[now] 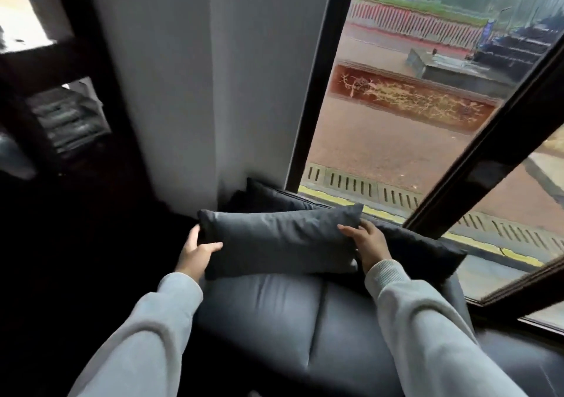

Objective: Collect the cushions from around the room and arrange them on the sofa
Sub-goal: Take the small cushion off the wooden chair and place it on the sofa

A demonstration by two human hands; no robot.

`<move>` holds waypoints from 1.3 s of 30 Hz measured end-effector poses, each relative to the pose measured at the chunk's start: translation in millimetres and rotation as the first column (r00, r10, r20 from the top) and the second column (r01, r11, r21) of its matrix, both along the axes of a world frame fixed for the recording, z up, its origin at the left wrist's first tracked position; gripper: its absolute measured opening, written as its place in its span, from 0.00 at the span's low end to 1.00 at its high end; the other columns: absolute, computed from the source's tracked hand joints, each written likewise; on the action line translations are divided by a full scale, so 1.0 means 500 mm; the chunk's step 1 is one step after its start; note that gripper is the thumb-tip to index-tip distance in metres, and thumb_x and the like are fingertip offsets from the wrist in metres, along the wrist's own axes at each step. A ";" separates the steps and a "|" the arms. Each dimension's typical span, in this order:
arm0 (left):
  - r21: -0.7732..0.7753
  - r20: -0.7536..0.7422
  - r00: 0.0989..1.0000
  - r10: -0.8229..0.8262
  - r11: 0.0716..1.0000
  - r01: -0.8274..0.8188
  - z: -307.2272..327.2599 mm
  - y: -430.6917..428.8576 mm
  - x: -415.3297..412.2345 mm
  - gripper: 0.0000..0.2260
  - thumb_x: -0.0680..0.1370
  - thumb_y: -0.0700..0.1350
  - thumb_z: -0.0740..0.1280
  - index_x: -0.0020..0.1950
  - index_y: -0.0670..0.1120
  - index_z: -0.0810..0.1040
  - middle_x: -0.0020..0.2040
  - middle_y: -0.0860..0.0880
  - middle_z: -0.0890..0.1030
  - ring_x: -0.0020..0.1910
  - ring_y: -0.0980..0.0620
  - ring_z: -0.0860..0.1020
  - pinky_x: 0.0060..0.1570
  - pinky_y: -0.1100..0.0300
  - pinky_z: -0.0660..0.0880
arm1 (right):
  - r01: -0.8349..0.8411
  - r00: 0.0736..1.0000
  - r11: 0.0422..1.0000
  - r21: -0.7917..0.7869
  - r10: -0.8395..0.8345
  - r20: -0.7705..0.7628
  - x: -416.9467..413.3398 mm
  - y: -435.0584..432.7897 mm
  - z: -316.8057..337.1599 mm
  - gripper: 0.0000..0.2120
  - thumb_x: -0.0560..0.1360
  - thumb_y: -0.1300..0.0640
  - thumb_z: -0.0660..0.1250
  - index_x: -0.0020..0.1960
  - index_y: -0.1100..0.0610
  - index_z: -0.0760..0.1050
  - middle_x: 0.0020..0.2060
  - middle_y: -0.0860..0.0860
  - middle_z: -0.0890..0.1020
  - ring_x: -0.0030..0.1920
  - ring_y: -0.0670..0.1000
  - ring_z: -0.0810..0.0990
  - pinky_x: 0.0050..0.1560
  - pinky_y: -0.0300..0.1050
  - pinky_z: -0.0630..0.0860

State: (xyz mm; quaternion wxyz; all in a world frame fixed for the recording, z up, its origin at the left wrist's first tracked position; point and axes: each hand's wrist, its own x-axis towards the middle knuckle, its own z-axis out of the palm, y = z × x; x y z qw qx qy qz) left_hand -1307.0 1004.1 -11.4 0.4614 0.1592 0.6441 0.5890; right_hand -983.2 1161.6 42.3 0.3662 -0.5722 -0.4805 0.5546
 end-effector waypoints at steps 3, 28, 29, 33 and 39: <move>-0.055 0.025 0.994 0.105 0.993 -0.104 -0.079 0.039 -0.036 0.38 0.75 0.37 0.72 0.81 0.55 0.61 0.76 0.44 0.70 0.71 0.41 0.73 0.71 0.42 0.71 | -0.094 0.996 0.995 -0.031 0.094 0.007 -0.082 0.100 -0.063 0.35 0.71 0.62 0.80 0.75 0.59 0.73 0.66 0.59 0.82 0.66 0.59 0.81 0.72 0.59 0.75; -0.245 -0.051 0.737 0.674 0.707 -0.663 -0.806 0.121 0.018 0.16 0.77 0.43 0.74 0.59 0.59 0.74 0.59 0.56 0.79 0.52 0.68 0.81 0.50 0.54 0.79 | -0.619 0.772 0.750 -0.232 0.635 -0.008 -0.602 0.505 -0.931 0.28 0.70 0.62 0.79 0.68 0.50 0.78 0.57 0.52 0.87 0.58 0.56 0.87 0.59 0.55 0.83; -0.252 -0.057 0.740 0.670 0.707 -0.661 -0.820 0.126 0.025 0.15 0.77 0.43 0.74 0.57 0.58 0.74 0.59 0.55 0.79 0.51 0.68 0.81 0.49 0.54 0.80 | -0.634 0.760 0.740 -0.226 0.650 -0.003 -0.606 0.511 -0.949 0.27 0.70 0.62 0.79 0.66 0.49 0.79 0.56 0.51 0.88 0.57 0.54 0.87 0.57 0.53 0.84; -0.312 -0.097 0.717 0.690 0.663 -0.681 -0.873 0.142 0.057 0.10 0.79 0.42 0.72 0.54 0.51 0.73 0.59 0.46 0.79 0.51 0.60 0.83 0.51 0.51 0.79 | -0.688 0.710 0.700 -0.190 0.703 0.020 -0.613 0.512 -0.997 0.27 0.69 0.60 0.80 0.65 0.47 0.79 0.56 0.49 0.88 0.57 0.53 0.87 0.58 0.51 0.84; -0.457 -0.254 0.737 0.626 0.594 -0.662 -0.889 0.153 0.047 0.10 0.77 0.53 0.73 0.51 0.57 0.73 0.58 0.46 0.82 0.55 0.46 0.83 0.58 0.41 0.79 | -0.740 0.583 0.641 -0.205 0.763 0.280 -0.615 0.513 -1.017 0.34 0.73 0.50 0.79 0.76 0.50 0.72 0.66 0.51 0.83 0.66 0.53 0.81 0.72 0.53 0.75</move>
